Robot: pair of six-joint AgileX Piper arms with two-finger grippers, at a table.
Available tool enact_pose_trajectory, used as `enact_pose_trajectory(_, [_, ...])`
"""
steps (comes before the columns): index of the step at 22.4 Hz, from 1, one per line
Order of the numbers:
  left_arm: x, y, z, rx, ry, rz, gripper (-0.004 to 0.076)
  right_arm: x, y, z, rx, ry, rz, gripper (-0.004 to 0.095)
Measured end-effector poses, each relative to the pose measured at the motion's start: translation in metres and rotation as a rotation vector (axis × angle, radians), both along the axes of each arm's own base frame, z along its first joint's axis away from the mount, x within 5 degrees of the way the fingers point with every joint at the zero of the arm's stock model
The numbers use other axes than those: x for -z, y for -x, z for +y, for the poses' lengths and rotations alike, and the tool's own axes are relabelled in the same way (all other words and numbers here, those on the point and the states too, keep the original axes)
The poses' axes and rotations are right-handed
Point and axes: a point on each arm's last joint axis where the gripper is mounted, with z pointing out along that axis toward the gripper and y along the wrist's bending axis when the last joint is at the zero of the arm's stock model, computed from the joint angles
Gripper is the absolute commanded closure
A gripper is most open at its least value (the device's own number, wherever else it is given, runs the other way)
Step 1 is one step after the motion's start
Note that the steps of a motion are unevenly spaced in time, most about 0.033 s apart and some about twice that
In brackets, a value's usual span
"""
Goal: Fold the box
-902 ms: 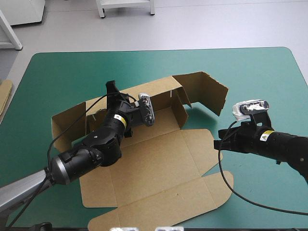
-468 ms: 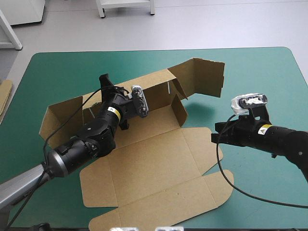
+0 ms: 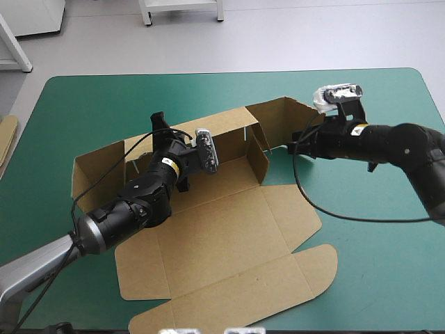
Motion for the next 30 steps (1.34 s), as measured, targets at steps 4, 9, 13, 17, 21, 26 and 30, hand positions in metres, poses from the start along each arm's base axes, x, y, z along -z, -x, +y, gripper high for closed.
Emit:
enact_pose_trajectory(4, [0.006,0.001,0.001,0.019,-0.028,-0.001,0.0733,-0.007,-0.028,0.007,-0.004,-0.003,-0.011,0.0925])
enact_pose_trajectory(9, [0.007,0.002,0.001,0.028,-0.044,-0.012,0.0733,-0.014,-0.061,0.015,-0.017,-0.003,-0.02,0.0925])
enact_pose_trajectory(13, [0.007,0.002,0.001,0.032,-0.043,-0.013,0.0733,-0.016,-0.097,0.025,-0.026,-0.012,-0.022,0.0925])
enact_pose_trajectory(17, [0.007,0.002,0.001,0.032,-0.044,-0.012,0.0733,0.0,-0.125,0.032,-0.03,-0.011,0.025,0.0925])
enact_pose_trajectory(21, [0.012,0.003,0.002,0.039,-0.06,-0.006,0.0733,0.012,-0.14,0.036,-0.024,-0.011,0.043,0.0925])
enact_pose_trajectory(26, [0.019,0.005,0.004,0.06,-0.095,-0.009,0.0733,0.005,-0.155,0.03,0.005,-0.034,0.003,0.0925])
enact_pose_trajectory(30, [0.019,0.005,0.004,0.06,-0.094,-0.009,0.0733,0.025,-0.179,0.022,0.027,-0.032,0.051,0.0925])
